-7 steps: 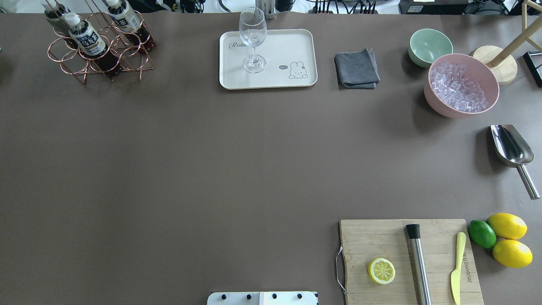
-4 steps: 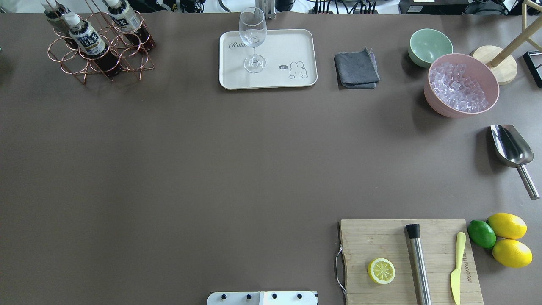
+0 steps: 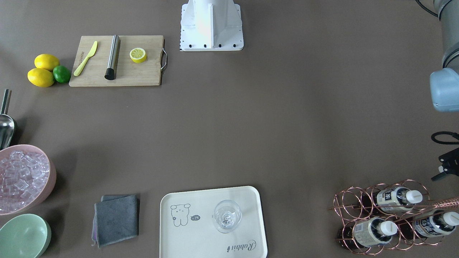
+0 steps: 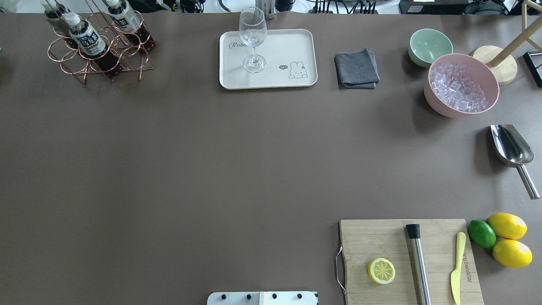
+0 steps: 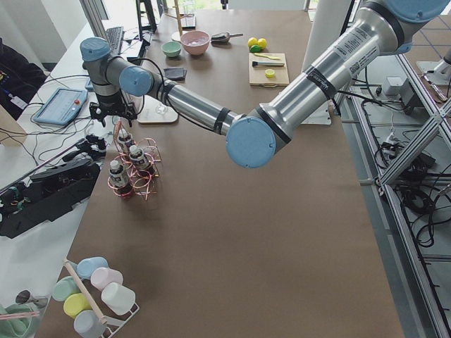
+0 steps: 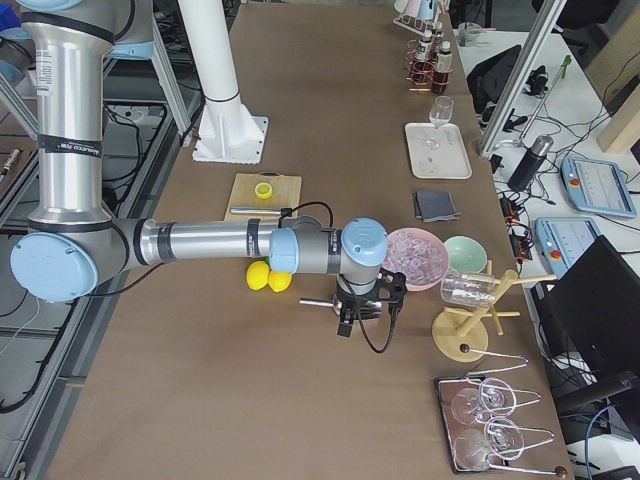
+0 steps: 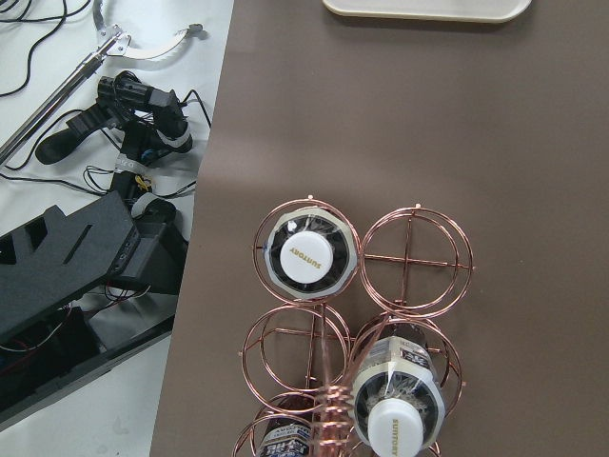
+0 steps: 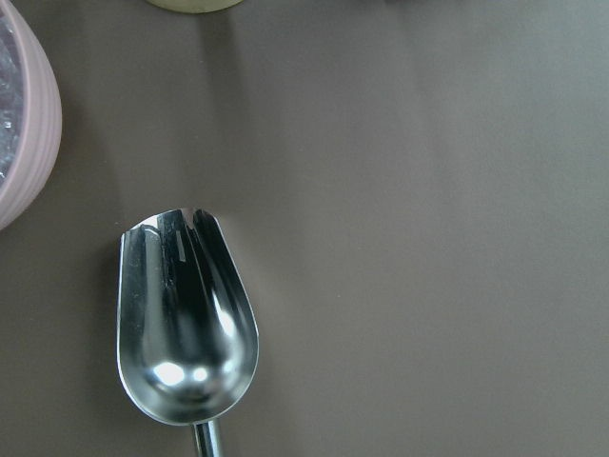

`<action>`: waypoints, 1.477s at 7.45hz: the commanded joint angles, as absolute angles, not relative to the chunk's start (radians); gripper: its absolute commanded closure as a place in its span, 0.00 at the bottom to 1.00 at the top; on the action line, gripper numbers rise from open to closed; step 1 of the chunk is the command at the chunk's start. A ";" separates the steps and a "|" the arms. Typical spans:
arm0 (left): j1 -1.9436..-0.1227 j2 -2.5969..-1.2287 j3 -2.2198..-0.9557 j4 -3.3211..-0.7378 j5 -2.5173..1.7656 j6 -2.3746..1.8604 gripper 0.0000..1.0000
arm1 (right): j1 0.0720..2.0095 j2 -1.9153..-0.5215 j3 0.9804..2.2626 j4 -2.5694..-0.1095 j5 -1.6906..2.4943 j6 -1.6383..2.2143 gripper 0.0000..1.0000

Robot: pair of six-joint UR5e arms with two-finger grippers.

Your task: Take tea from basket to plate

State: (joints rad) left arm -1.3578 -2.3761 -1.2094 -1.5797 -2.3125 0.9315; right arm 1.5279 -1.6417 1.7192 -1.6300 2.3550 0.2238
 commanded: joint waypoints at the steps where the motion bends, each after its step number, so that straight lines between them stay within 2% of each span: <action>1: -1.361 -2.369 -1.197 -1.582 -2.310 0.939 0.16 | 1.528 -1.641 1.723 -1.629 2.356 0.225 0.01; 2: -1.361 -2.368 -1.193 -1.582 -2.310 0.942 0.29 | 1.528 -1.643 1.721 -1.631 2.356 0.225 0.01; 3: -1.358 -2.367 -1.193 -1.582 -2.310 0.940 0.71 | 1.528 -1.646 1.715 -1.629 2.355 0.222 0.01; 4: -1.356 -2.367 -1.195 -1.582 -2.310 0.939 1.00 | 1.528 -1.646 1.713 -1.631 2.350 0.221 0.01; 8: -1.383 -2.362 -1.210 -1.569 -2.335 0.933 1.00 | 1.528 -1.655 1.718 -1.631 2.350 0.225 0.01; 9: -1.416 -2.359 -1.250 -1.484 -2.389 0.933 1.00 | 1.528 -1.657 1.715 -1.629 2.349 0.225 0.01; 11: -1.463 -2.262 -1.503 -1.293 -2.396 0.919 1.00 | 1.528 -1.652 1.721 -1.629 2.350 0.227 0.01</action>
